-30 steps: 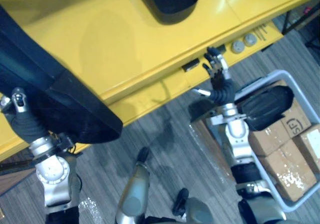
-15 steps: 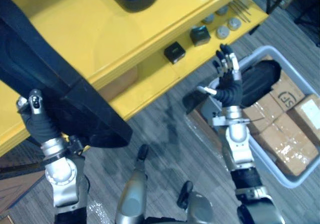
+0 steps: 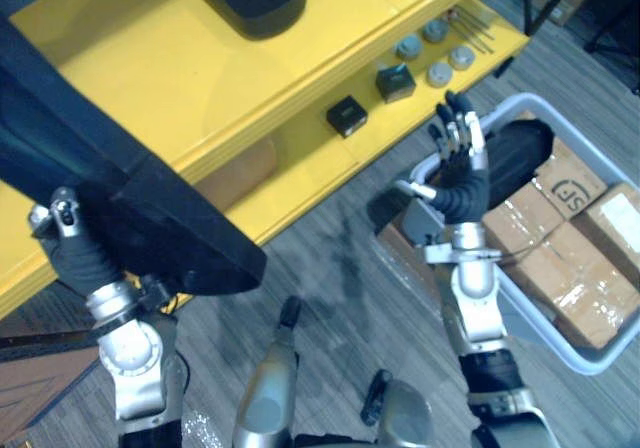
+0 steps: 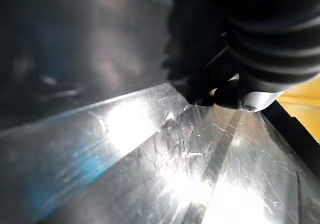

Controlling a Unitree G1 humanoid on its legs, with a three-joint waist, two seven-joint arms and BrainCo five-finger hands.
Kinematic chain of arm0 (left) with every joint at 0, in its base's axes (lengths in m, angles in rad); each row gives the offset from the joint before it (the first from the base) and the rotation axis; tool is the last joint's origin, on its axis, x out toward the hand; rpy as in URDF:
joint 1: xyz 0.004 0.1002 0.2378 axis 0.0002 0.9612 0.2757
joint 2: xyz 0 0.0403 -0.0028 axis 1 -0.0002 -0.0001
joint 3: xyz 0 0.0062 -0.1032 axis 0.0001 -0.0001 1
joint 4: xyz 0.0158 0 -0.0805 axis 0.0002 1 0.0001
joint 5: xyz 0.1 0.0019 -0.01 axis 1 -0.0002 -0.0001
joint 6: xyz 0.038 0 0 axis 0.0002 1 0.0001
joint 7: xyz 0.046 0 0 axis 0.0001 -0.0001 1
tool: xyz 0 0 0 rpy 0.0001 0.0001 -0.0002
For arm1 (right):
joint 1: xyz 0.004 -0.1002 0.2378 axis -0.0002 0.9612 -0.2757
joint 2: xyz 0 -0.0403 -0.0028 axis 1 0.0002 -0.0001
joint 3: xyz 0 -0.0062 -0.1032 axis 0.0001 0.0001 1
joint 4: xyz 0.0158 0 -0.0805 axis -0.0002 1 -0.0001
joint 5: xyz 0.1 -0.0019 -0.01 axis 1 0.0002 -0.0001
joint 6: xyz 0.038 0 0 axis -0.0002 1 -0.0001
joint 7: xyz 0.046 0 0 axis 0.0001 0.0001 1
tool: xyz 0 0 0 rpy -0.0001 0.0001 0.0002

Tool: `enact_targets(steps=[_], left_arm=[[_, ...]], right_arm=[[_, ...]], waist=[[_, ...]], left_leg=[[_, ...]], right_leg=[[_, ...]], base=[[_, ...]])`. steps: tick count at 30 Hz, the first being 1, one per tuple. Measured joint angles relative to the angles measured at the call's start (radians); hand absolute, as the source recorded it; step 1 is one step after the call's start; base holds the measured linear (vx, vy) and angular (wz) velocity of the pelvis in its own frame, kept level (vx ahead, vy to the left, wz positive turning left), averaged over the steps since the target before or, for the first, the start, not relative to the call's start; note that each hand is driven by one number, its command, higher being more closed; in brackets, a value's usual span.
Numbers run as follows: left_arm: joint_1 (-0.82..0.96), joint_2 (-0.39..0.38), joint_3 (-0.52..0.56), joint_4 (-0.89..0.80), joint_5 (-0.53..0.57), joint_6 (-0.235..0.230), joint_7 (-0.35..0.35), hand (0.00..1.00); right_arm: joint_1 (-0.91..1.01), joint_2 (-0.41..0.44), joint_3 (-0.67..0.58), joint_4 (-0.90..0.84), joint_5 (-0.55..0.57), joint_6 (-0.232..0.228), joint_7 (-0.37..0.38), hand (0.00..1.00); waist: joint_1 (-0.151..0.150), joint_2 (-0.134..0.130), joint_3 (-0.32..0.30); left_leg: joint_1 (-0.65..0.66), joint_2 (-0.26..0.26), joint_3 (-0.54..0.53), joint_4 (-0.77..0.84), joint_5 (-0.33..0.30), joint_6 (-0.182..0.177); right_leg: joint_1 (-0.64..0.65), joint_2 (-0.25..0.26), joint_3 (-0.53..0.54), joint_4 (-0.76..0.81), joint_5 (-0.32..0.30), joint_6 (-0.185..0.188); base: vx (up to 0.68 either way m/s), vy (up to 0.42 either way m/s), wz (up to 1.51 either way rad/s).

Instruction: Walk over and take plastic housings, then place them on the shelf

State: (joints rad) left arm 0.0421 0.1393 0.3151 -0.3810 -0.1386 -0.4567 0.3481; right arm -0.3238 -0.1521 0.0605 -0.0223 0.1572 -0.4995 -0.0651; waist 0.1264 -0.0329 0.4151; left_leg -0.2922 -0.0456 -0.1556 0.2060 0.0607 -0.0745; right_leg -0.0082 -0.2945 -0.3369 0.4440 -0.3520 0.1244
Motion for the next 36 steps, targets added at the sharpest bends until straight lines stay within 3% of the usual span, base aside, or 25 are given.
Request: enact_targets(steps=[2, 3, 4, 6, 7, 8, 11, 12, 15, 17, 18, 19, 21, 22, 24, 25, 28, 31, 34, 36], left_arm=[[-0.001, -0.001, 0.017, -0.02, -0.002, -0.008, -0.018, 1.0], [0.002, -0.001, 0.018, -0.02, -0.003, -0.017, -0.021, 1.0], [0.009, 0.009, 0.021, -0.02, -0.009, -0.026, -0.031, 1.0], [0.01, 0.028, 0.024, -0.019, -0.008, -0.027, -0.046, 1.0], [0.008, 0.049, 0.023, -0.02, -0.008, -0.029, -0.048, 1.0], [-0.002, 0.055, 0.024, -0.02, -0.009, -0.029, -0.049, 1.0], [-0.006, 0.049, 0.017, -0.019, -0.01, -0.016, -0.053, 1.0], [-0.004, 0.049, 0.008, -0.02, -0.01, -0.001, -0.061, 1.0], [0.0, 0.05, 0.012, -0.02, -0.012, 0.033, -0.088, 1.0], [0.0, 0.053, 0.014, -0.025, -0.012, 0.053, -0.094, 1.0], [0.003, 0.062, 0.011, -0.032, -0.013, 0.055, -0.097, 1.0], [0.004, 0.053, -0.003, -0.031, -0.014, 0.05, -0.097, 1.0], [0.023, 0.024, -0.046, -0.032, -0.018, 0.05, -0.107, 1.0], [0.029, 0.017, -0.063, -0.032, -0.016, 0.051, -0.133, 1.0], [0.025, 0.007, -0.054, -0.035, -0.018, 0.05, -0.132, 1.0], [0.025, 0.006, -0.052, -0.035, -0.018, 0.049, -0.129, 1.0], [0.01, 0.007, -0.052, -0.026, -0.005, 0.049, -0.1, 1.0], [-0.008, 0.008, -0.047, 0.028, 0.029, 0.052, -0.044, 1.0], [0.03, 0.008, -0.019, 0.052, 0.079, 0.079, -0.004, 1.0], [0.067, 0.008, 0.006, 0.052, 0.08, 0.09, 0.002, 1.0]], right_arm=[[0.016, -0.004, -0.014, -0.008, 0.019, -0.006, -0.004, 0.0], [0.023, -0.009, -0.016, -0.007, 0.021, -0.006, -0.005, 0.0], [0.054, -0.007, -0.022, -0.005, 0.026, -0.006, -0.004, 0.0], [0.076, -0.006, -0.056, -0.002, 0.026, -0.006, -0.001, 0.0], [0.085, -0.007, -0.09, 0.003, 0.026, -0.007, 0.002, 0.0], [0.084, -0.01, -0.124, 0.005, 0.027, -0.011, 0.003, 0.0], [0.104, -0.028, -0.167, -0.003, 0.03, -0.021, 0.003, 0.0], [0.129, -0.04, -0.174, -0.013, 0.042, -0.021, 0.005, 0.0], [0.161, -0.057, -0.186, -0.055, 0.045, -0.021, 0.024, 0.0], [0.16, -0.08, -0.195, -0.108, 0.066, -0.022, 0.035, 0.0], [0.16, -0.09, -0.198, -0.136, 0.088, -0.021, 0.051, 0.0], [0.157, -0.107, -0.203, -0.156, 0.108, -0.019, 0.063, 0.0], [0.159, -0.138, -0.214, -0.167, 0.129, -0.009, 0.074, 0.0], [0.154, -0.158, -0.227, -0.168, 0.147, 0.01, 0.091, 0.0], [0.127, -0.163, -0.222, -0.166, 0.18, 0.04, 0.122, 0.0], [0.101, -0.162, -0.198, -0.159, 0.209, 0.05, 0.145, 0.0], [0.001, -0.143, -0.097, -0.141, 0.278, 0.069, 0.204, 0.0], [-0.107, -0.069, 0.053, -0.067, 0.302, 0.088, 0.248, 0.0], [-0.146, 0.026, 0.245, 0.009, 0.297, 0.106, 0.279, 0.0], [-0.155, 0.064, 0.34, 0.059, 0.286, 0.118, 0.285, 0.0]], waist=[[0.0, 0.001, -0.031], [0.002, 0.01, -0.036], [-0.002, 0.008, -0.045], [-0.017, 0.0, -0.05], [-0.036, -0.004, -0.063], [-0.042, -0.006, -0.071], [-0.059, 0.008, -0.094], [-0.059, 0.023, -0.102], [-0.053, 0.02, -0.136], [-0.048, -0.003, -0.158], [-0.045, -0.044, -0.188], [-0.045, -0.049, -0.206], [-0.045, 0.004, -0.23], [-0.051, 0.039, -0.251], [-0.054, 0.064, -0.265], [-0.049, 0.071, -0.268], [-0.031, 0.088, -0.275], [-0.014, 0.069, -0.259], [0.024, 0.059, -0.249], [0.032, 0.057, -0.248]], left_leg=[[-0.014, 0.005, 0.05, 0.095, -0.077, 0.041], [-0.013, 0.009, 0.049, 0.126, -0.095, 0.027], [0.015, 0.006, 0.038, 0.163, -0.131, 0.037], [0.066, 0.003, 0.011, 0.147, -0.143, 0.05], [0.095, 0.006, -0.025, 0.13, -0.146, 0.06], [0.12, 0.016, -0.045, 0.115, -0.149, 0.064], [0.143, 0.05, -0.1, 0.11, -0.171, 0.057], [0.156, 0.074, -0.119, 0.113, -0.188, 0.048], [0.183, 0.127, -0.139, 0.122, -0.232, 0.011], [0.184, 0.139, -0.142, 0.14, -0.262, -0.031], [0.185, 0.133, -0.144, 0.14, -0.288, -0.057], [0.187, 0.159, -0.145, 0.146, -0.31, -0.086], [0.184, 0.221, -0.131, 0.123, -0.291, -0.099], [0.195, 0.242, -0.104, 0.049, -0.233, -0.121], [0.23, 0.247, -0.064, -0.051, -0.156, -0.128], [0.241, 0.247, -0.048, -0.089, -0.125, -0.126], [0.245, 0.246, -0.033, -0.094, -0.115, -0.124], [0.259, 0.235, -0.028, -0.095, -0.117, -0.12], [0.257, 0.209, -0.044, -0.1, -0.136, -0.088], [0.255, 0.194, -0.067, -0.099, -0.138, -0.085]], right_leg=[[0.042, 0.001, -0.007, 0.016, 0.026, -0.015], [0.02, -0.001, 0.024, 0.089, 0.041, -0.044], [-0.064, -0.004, 0.121, 0.293, 0.129, -0.131], [-0.121, -0.006, 0.177, 0.442, 0.295, -0.122], [-0.141, -0.004, 0.188, 0.499, 0.3, -0.119], [-0.156, 0.024, 0.201, 0.484, 0.199, -0.122], [-0.171, 0.094, 0.206, 0.326, 0.131, -0.129], [-0.174, 0.116, 0.213, 0.227, 0.134, -0.126], [-0.177, 0.128, 0.233, -0.008, 0.179, -0.106], [-0.162, 0.119, 0.233, -0.1, 0.253, -0.122], [-0.137, 0.113, 0.261, -0.132, 0.277, -0.115], [-0.099, 0.119, 0.248, -0.164, 0.283, 0.024], [-0.09, 0.165, 0.204, -0.166, 0.266, -0.007], [-0.093, 0.172, 0.175, -0.16, 0.258, -0.019], [-0.096, 0.17, 0.162, -0.156, 0.257, -0.022], [-0.095, 0.168, 0.154, -0.159, 0.257, -0.023], [-0.092, 0.168, 0.149, -0.16, 0.255, -0.025], [-0.061, 0.158, 0.136, -0.177, 0.253, -0.022], [-0.041, 0.13, 0.108, -0.183, 0.248, -0.002], [-0.014, 0.115, 0.085, -0.201, 0.246, 0.002]], base=[[0.13, 0.071, 0.22], [0.15, 0.124, 0.16], [0.12, 0.13, 0.19], [0.16, 0.094, 0.37], [0.22, 0.013, 0.53], [0.24, -0.015, 0.54], [0.19, -0.039, 0.47], [0.18, -0.089, 0.34], [0.23, -0.19, 0.17], [0.18, -0.279, 0.16], [0.19, -0.45, 0.4], [0.23, -0.585, 0.43], [0.22, -0.443, 0.45], [0.21, -0.265, 0.47], [0.22, -0.238, 0.37], [0.17, -0.161, 0.22], [0.09, -0.051, 0.06], [-0.01, 0.036, 0.13], [-0.05, 0.076, 0.31], [-0.03, 0.069, 0.46]])
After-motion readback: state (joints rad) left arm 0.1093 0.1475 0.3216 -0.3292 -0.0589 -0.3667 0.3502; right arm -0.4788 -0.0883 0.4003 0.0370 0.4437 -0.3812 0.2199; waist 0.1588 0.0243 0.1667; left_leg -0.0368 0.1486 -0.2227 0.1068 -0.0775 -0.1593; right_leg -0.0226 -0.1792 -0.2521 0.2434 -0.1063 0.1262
